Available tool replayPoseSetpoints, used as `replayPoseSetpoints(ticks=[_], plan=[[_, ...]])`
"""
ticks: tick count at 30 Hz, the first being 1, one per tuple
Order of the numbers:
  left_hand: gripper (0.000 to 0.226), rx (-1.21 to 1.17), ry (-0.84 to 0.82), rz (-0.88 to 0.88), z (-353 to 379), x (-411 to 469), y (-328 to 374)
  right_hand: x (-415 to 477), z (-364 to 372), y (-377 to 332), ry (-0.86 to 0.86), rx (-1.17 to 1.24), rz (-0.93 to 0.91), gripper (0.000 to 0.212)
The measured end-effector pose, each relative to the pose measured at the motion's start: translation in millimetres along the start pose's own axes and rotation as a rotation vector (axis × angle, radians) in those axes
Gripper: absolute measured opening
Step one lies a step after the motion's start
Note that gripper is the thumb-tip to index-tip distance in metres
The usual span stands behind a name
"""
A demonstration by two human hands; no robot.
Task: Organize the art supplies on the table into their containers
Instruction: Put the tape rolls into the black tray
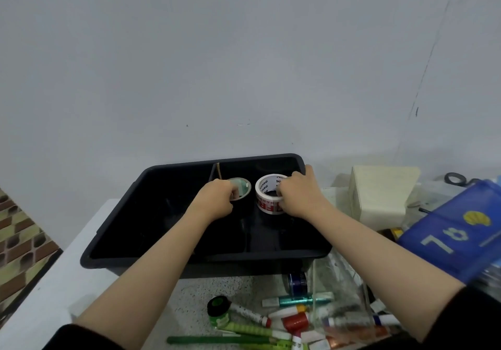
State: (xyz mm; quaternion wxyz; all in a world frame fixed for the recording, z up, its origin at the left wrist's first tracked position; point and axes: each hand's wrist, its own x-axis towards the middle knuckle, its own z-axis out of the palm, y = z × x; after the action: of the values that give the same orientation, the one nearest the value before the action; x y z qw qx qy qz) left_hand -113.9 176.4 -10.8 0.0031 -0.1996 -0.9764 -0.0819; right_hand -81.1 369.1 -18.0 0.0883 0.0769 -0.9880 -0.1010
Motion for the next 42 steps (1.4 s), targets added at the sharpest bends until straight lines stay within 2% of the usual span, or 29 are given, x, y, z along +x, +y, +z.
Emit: replayPoseSetpoints(ticks=[2,6,10,14,18,23,29,31,33,35,37,39,42], plan=[[0.034,-0.09,0.005,0.012,-3,-2,3,-9,-4,8,0.004,0.2,0.028,0.024],[0.032,-0.285,0.131,0.104,-14,-15,25,-44,-19,29,0.022,0.758,0.082,0.025],[0.026,-0.436,0.181,0.221,-23,-33,63,-98,-33,57,0.072,0.937,0.126,0.019],[0.025,-0.586,0.182,0.393,-25,-58,119,-157,-39,94,0.112,0.974,0.208,0.017],[0.027,-0.644,0.117,0.517,-14,-77,180,-219,-43,135,0.177,0.985,0.255,0.016],[0.026,-0.757,0.008,0.549,22,-90,265,-303,-30,192,0.317,0.956,0.403,0.02],[0.026,-0.743,0.117,0.557,61,-92,338,-373,-14,261,0.452,0.764,0.547,0.025],[0.029,-0.756,0.112,0.55,62,-91,362,-390,-16,280,0.421,0.73,0.53,0.021],[0.03,-0.781,0.094,0.525,65,-90,384,-407,-14,296,0.321,0.76,0.463,0.003],[0.027,-0.796,0.062,0.53,70,-91,403,-423,-6,307,0.226,0.751,0.389,0.019],[0.021,-0.77,0.027,0.605,75,-96,422,-433,3,317,0.209,0.755,0.383,0.016],[0.014,-0.692,-0.004,0.725,84,-102,439,-437,11,329,0.267,0.784,0.424,0.007],[0.031,-0.49,-0.079,0.814,99,-113,462,-433,23,356,0.347,0.756,0.522,0.016]])
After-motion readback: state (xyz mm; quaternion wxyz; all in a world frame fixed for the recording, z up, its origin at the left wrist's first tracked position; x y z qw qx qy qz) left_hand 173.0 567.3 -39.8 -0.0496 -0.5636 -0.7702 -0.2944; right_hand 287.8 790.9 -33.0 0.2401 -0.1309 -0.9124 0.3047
